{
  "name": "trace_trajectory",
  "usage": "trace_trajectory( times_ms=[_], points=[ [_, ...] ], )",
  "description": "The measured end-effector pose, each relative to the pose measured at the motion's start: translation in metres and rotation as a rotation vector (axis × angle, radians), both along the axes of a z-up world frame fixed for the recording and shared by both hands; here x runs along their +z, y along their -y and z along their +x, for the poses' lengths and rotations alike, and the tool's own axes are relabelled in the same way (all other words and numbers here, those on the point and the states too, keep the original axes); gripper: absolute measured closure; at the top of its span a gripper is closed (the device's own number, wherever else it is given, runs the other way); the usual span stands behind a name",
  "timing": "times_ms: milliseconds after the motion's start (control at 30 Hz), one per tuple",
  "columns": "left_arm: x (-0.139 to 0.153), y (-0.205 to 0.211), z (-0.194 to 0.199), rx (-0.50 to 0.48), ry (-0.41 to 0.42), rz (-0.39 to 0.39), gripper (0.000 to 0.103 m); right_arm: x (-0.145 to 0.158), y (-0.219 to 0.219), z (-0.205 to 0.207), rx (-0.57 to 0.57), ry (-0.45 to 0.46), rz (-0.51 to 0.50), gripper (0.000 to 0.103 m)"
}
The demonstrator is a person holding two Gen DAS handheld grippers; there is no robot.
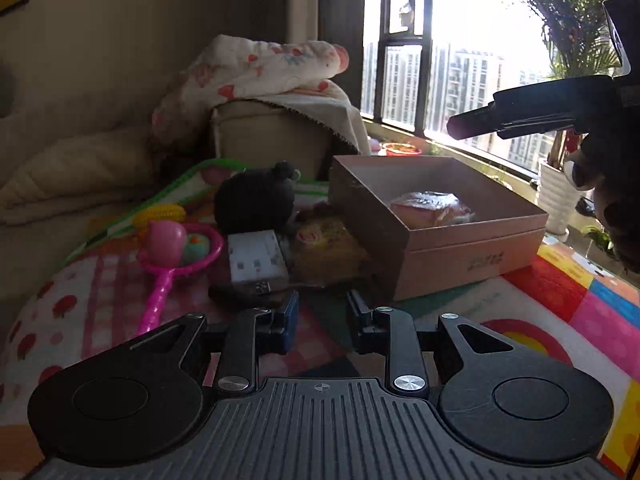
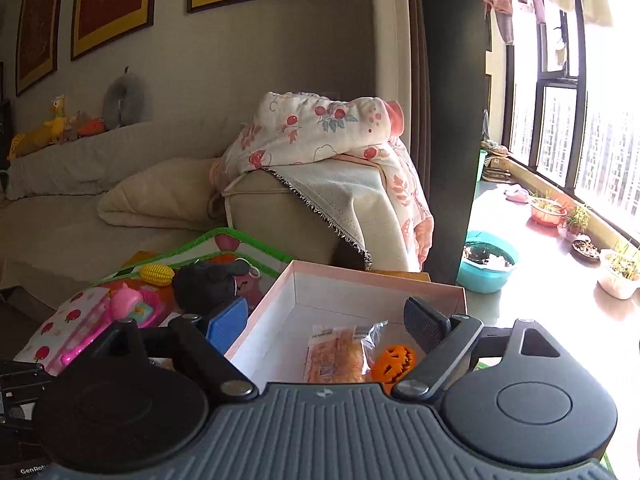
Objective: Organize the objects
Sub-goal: 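Grasp the yellow corn toy with the left tool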
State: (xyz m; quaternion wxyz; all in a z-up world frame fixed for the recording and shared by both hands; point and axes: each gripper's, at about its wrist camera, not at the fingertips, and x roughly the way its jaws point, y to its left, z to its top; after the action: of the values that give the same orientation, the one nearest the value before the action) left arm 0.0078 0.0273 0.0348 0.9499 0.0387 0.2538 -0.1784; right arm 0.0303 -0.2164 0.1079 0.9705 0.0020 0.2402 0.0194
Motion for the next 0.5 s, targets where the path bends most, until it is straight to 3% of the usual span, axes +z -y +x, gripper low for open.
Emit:
trace_trajectory(
  times_ms=[100,267,400,500],
  points=[
    [0.000,-0.020,0.008,0.075,0.004,-0.019,0.074,-0.021,-0.019,-0.013,0.026,-0.023,-0.063,0.007],
    [0.007,-0.050,0.031,0.203,0.000,-0.131,0.074,-0.057,-0.045,-0.047,0.069,-0.035,-0.189,0.002],
    [0.024,-0.076,0.074,0.245,-0.028,-0.247,0.075,-0.077,-0.051,-0.062,0.088,-0.075,-0.176,0.000],
    [0.036,-0.088,0.127,0.261,-0.087,-0.263,0.075,-0.090,-0.053,-0.065,0.079,-0.078,-0.161,0.000]
  ],
)
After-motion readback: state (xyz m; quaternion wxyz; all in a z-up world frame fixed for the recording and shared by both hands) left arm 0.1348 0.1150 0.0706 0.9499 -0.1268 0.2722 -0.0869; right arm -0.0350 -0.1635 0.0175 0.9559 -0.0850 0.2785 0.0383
